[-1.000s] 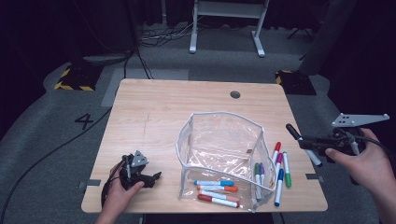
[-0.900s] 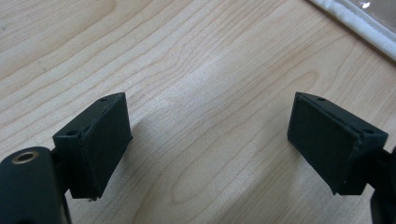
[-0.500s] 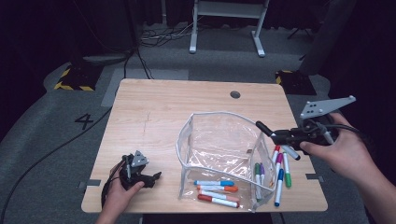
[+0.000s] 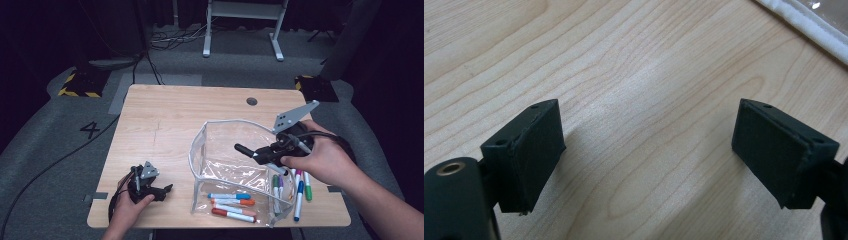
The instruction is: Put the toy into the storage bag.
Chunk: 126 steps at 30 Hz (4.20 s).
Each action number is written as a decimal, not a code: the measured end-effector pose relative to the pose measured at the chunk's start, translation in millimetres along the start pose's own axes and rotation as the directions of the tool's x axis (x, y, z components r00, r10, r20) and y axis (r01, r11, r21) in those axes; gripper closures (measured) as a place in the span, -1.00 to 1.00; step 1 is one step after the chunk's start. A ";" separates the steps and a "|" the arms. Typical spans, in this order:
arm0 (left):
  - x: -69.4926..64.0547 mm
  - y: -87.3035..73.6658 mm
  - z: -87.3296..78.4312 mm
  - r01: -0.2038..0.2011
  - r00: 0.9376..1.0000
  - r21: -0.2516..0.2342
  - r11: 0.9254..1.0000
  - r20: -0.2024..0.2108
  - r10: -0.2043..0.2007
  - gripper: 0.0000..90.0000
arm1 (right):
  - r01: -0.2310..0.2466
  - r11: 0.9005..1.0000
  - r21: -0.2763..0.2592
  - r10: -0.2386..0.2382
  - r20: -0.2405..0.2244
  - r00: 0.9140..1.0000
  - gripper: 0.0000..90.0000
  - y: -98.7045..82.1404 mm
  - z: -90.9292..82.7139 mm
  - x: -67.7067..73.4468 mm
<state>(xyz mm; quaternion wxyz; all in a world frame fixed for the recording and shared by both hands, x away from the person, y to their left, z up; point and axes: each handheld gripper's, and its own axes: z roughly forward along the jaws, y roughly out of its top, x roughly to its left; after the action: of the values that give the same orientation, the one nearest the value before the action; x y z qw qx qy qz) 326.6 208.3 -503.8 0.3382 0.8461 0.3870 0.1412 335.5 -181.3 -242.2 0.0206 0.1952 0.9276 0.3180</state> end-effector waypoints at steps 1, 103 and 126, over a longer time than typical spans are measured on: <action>0.0 0.0 0.0 0.000 1.000 0.000 1.000 0.000 0.000 -0.70 | 0.001 1.000 0.004 -0.001 -0.011 1.000 0.72 1.2 3.2 0.8; 1.6 0.6 0.7 0.037 0.999 -0.009 0.999 -0.037 -0.037 -0.66 | -0.198 0.964 -0.179 0.221 0.123 0.967 0.25 -61.0 -27.8 -54.9; 4.3 1.8 2.1 0.063 0.997 0.003 0.998 -0.053 -0.063 -0.78 | -0.394 0.900 -0.186 0.432 0.260 0.864 0.21 -187.4 -23.1 -99.3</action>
<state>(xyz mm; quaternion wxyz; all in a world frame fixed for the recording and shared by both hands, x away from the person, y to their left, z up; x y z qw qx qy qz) 331.5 209.7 -504.2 0.3302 0.8304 0.4224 0.1518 358.0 -367.2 -344.4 0.1023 0.4331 0.8283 0.3404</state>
